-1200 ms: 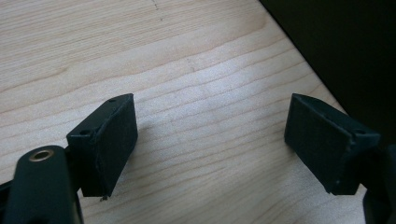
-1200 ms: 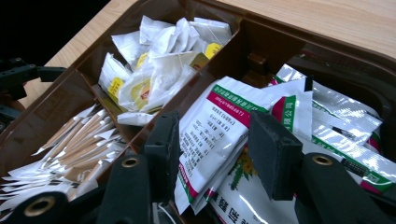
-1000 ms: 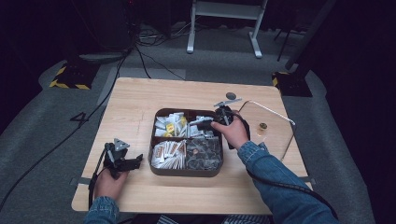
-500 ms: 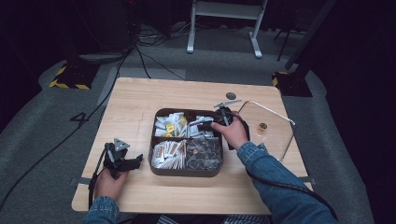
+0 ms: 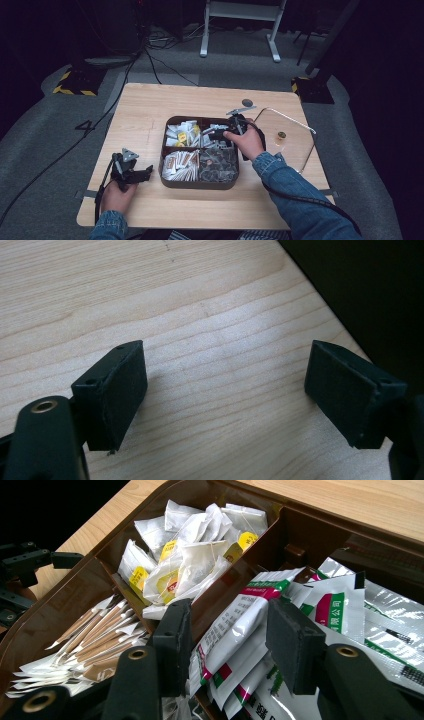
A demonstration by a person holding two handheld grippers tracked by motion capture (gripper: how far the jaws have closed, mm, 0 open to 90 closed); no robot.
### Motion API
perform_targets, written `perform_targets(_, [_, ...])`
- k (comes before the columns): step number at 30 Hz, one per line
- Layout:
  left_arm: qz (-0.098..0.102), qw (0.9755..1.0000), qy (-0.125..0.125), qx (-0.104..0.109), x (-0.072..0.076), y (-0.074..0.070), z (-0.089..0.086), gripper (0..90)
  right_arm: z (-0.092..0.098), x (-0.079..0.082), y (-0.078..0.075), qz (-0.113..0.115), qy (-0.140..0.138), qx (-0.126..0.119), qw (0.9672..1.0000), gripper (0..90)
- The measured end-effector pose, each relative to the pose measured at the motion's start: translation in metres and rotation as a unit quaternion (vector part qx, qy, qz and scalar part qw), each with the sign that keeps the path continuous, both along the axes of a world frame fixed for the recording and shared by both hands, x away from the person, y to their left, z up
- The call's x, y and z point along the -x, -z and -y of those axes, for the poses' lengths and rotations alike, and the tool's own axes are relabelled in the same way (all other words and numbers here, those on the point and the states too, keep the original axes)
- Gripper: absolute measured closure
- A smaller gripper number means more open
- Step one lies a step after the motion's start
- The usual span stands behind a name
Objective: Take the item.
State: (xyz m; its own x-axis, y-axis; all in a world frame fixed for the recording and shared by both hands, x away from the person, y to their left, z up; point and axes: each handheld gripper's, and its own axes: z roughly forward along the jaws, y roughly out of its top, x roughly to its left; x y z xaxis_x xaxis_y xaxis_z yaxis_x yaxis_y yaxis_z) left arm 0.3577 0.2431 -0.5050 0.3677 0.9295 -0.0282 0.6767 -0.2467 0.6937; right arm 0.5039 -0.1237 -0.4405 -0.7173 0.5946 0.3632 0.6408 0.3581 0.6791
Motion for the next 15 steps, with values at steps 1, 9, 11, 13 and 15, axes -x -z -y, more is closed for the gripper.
perform_targets(1, [0.0,1.0,0.0,0.0,0.0,0.0,0.0,17.8,0.0,0.0,0.0,-0.001,0.0,0.0,1.0,54.1])
perform_targets(9, [0.0,1.0,0.0,0.0,0.0,0.0,0.0,17.7,-0.012,0.003,0.009,-0.008,-0.01,0.006,0.9999,55.7])
perform_targets(11, [-0.001,1.0,0.001,0.0,0.0,0.0,0.0,17.7,-0.016,0.003,0.011,0.001,-0.015,0.026,0.9995,63.5])
perform_targets(13, [0.0,1.0,0.0,0.0,0.0,0.0,0.0,17.8,-0.017,0.003,0.011,0.002,-0.015,0.03,0.9994,65.9])
perform_targets(15, [0.0,1.0,0.0,0.0,0.0,0.0,0.0,17.7,-0.017,0.003,0.011,0.002,-0.015,0.039,0.9991,71.3])
